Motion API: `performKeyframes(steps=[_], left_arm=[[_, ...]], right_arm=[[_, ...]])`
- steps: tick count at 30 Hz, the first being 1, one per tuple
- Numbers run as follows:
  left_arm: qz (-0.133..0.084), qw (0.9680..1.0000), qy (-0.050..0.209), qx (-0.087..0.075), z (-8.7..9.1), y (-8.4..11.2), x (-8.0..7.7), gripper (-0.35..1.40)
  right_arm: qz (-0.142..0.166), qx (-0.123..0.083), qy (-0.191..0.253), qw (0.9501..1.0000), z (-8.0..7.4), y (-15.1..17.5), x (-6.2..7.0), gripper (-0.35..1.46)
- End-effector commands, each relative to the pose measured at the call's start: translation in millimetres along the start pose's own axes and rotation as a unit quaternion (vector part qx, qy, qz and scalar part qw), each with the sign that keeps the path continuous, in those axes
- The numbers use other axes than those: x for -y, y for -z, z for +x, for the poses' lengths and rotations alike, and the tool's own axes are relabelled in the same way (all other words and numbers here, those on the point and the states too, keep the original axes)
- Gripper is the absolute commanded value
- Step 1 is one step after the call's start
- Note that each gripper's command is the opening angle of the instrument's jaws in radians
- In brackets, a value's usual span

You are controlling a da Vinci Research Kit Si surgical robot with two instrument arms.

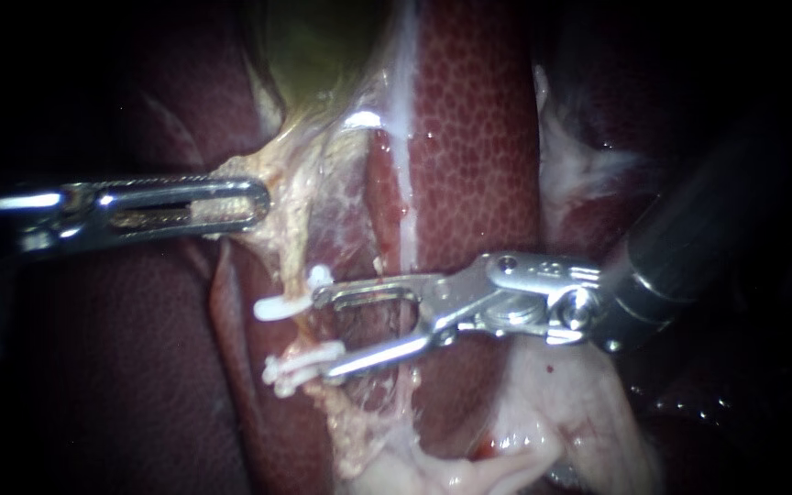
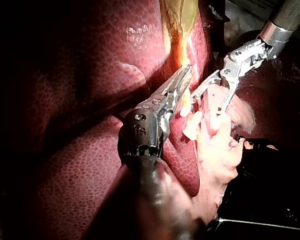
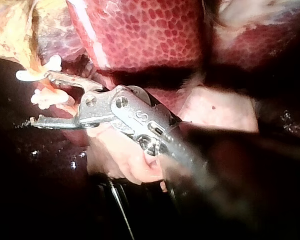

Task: Going back third clip left tube

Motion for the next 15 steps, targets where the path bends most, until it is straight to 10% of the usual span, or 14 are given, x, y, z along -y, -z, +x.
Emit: performKeyframes(steps=[1, 15], left_arm=[[0.000, 1.0000, 0.000, 0.000, 0.0, 0.0, 0.0, -0.35], [0.000, 1.0000, 0.000, 0.000, -0.1, 0.1, 0.2, -0.35]], right_arm=[[-0.001, -0.001, 0.000, 1.0000, 0.1, 0.2, 0.0, 0.60], [-0.010, -0.002, -0.002, 0.9999, -0.1, 0.8, -1.0, 0.60]])
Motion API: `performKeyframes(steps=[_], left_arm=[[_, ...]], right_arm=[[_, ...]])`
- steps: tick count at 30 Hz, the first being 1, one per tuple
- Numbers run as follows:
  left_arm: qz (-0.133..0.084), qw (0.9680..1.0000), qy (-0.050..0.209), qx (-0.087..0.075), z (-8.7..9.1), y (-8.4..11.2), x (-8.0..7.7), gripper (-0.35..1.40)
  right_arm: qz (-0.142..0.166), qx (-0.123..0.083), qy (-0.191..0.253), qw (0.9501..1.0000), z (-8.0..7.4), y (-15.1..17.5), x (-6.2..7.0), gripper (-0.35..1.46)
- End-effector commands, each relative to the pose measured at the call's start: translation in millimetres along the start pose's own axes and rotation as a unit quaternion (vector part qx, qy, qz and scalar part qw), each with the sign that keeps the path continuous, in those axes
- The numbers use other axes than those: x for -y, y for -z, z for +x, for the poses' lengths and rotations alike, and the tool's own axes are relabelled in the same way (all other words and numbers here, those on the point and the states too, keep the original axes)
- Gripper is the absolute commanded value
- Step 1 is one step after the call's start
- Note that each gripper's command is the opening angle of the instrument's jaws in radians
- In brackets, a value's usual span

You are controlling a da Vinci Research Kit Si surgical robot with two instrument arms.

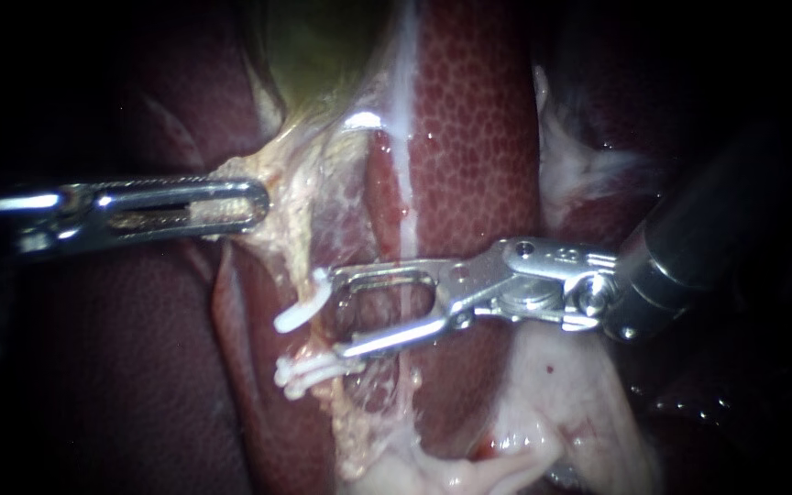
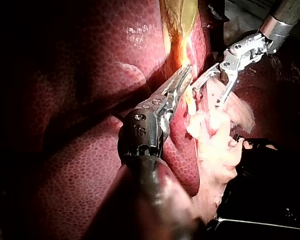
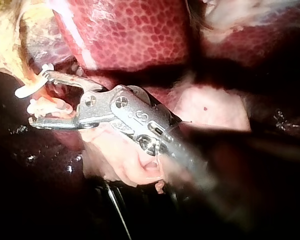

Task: Going back third clip left tube

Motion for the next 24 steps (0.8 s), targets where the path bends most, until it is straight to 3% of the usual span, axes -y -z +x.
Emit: performKeyframes(steps=[1, 12, 24], left_arm=[[0.000, 1.0000, 0.000, 0.000, 0.0, 0.0, 0.0, -0.35], [0.000, 1.0000, 0.000, 0.000, 0.0, 0.0, 0.1, -0.35], [0.000, 1.0000, 0.000, 0.000, 0.0, 0.0, 0.2, -0.35]], right_arm=[[-0.004, 0.000, 0.000, 1.0000, -0.1, 0.0, -0.1, 0.60], [-0.010, -0.002, -0.001, 0.9999, -0.2, -0.1, -0.9, 0.60], [-0.012, 0.000, 0.003, 0.9999, -0.9, -1.8, -0.8, 0.60]])
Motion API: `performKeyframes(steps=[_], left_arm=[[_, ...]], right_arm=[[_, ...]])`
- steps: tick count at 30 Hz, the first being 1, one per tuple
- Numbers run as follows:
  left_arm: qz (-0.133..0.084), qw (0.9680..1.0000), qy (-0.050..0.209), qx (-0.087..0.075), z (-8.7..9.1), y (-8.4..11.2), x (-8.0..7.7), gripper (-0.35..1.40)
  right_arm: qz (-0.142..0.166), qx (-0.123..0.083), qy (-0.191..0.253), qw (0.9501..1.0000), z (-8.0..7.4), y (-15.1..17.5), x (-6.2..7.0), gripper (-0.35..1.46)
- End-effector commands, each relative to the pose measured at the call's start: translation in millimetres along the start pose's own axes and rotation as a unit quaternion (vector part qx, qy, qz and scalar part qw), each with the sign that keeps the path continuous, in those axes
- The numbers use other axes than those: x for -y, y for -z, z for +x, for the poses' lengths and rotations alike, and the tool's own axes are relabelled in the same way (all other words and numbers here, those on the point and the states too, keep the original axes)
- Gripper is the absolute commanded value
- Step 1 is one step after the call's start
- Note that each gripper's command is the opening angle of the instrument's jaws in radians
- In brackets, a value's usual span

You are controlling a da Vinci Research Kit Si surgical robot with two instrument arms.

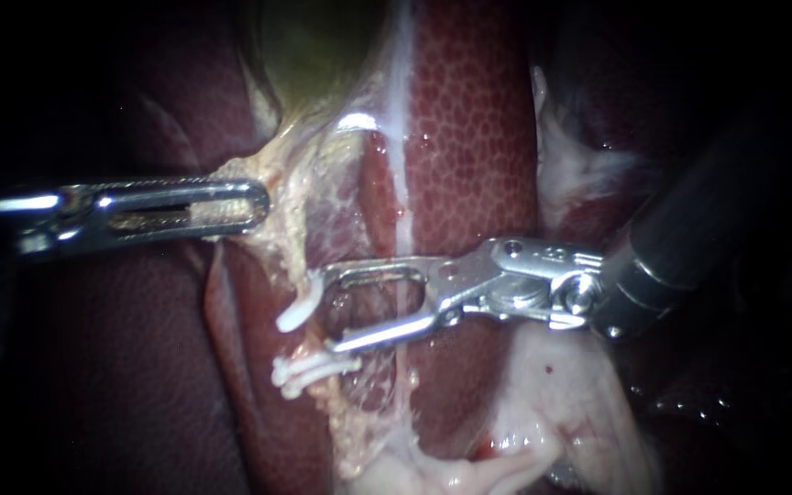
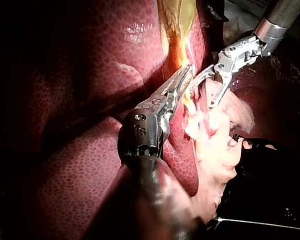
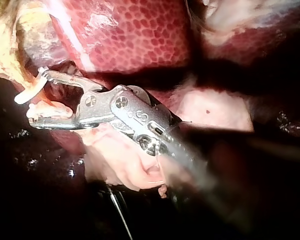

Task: Going back third clip left tube

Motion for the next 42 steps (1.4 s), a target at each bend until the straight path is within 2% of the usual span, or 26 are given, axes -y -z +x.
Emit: performKeyframes(steps=[1, 5, 11, 23, 34, 42], left_arm=[[0.000, 1.0000, 0.000, 0.000, 0.0, 0.0, 0.0, -0.35], [0.000, 1.0000, 0.000, 0.000, 0.0, 0.0, 0.0, -0.35], [0.000, 1.0000, 0.000, 0.000, 0.0, 0.0, 0.0, -0.35], [0.000, 1.0000, 0.000, 0.000, -0.1, 0.2, 0.1, -0.35], [0.000, 1.0000, 0.001, -0.001, -0.3, 0.4, 0.2, -0.35], [0.001, 1.0000, 0.001, -0.001, -0.3, 0.4, 0.2, -0.35]], right_arm=[[0.000, 0.000, 0.000, 1.0000, -0.1, -0.2, 0.0, 0.60], [-0.002, 0.000, 0.000, 1.0000, 0.0, -0.6, -0.1, 0.60], [-0.019, -0.002, 0.003, 0.9998, 0.4, -0.9, 0.3, 0.60], [-0.029, -0.004, 0.000, 0.9996, 1.7, 2.4, 0.6, 0.60], [-0.030, -0.003, 0.000, 0.9995, 1.5, 2.3, 0.4, 0.60], [-0.029, 0.006, 0.002, 0.9995, 1.1, 2.5, 0.8, 0.60]])
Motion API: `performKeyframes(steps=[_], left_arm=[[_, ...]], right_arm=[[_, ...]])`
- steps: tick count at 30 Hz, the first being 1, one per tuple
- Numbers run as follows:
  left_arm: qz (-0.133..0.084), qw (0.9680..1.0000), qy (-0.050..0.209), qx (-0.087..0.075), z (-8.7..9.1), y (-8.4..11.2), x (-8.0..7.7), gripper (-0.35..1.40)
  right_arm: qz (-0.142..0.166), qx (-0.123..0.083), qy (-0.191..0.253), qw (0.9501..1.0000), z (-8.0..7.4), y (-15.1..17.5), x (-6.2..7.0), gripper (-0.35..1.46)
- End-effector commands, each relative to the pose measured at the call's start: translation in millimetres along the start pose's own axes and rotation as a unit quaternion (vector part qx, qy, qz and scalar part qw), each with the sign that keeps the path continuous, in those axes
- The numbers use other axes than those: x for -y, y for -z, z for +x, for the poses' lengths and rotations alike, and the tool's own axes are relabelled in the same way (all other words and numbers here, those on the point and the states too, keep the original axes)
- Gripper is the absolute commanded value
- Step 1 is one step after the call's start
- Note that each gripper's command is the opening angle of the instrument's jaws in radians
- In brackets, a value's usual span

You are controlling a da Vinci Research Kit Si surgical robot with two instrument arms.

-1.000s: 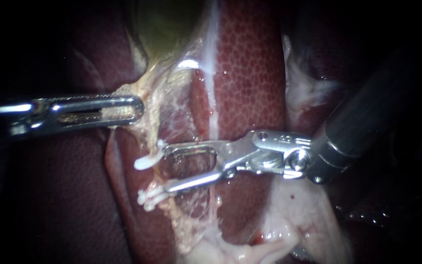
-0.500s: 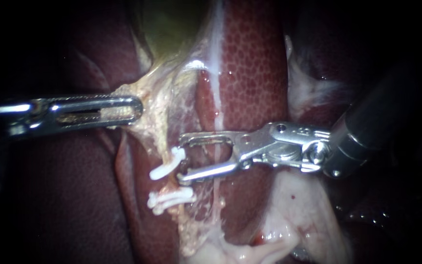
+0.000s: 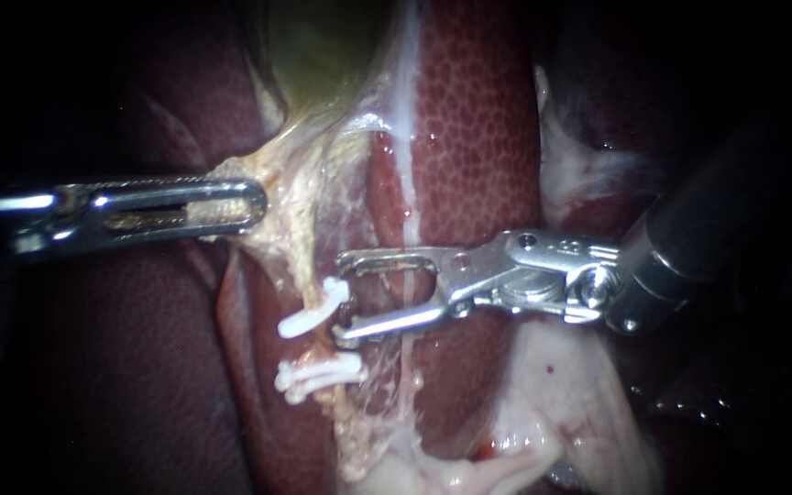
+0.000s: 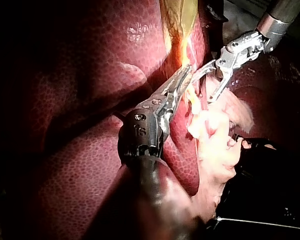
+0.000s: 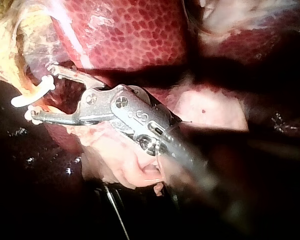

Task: Going back third clip left tube

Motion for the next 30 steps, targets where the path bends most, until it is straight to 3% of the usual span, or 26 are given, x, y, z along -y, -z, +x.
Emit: performKeyframes(steps=[1, 14, 30], left_arm=[[0.000, 1.0000, 0.000, 0.000, 0.0, 0.0, 0.0, -0.35], [0.001, 1.0000, 0.000, -0.001, 0.0, -0.1, -0.5, -0.35], [0.001, 1.0000, 0.000, 0.000, 0.0, -0.1, -0.5, -0.35]], right_arm=[[0.001, 0.000, 0.000, 1.0000, 0.0, 0.1, 0.1, 0.60], [0.005, 0.004, 0.002, 1.0000, -0.1, 0.0, 1.2, 0.60], [0.021, 0.007, 0.008, 0.9997, -1.1, -3.0, 1.8, 0.60]])
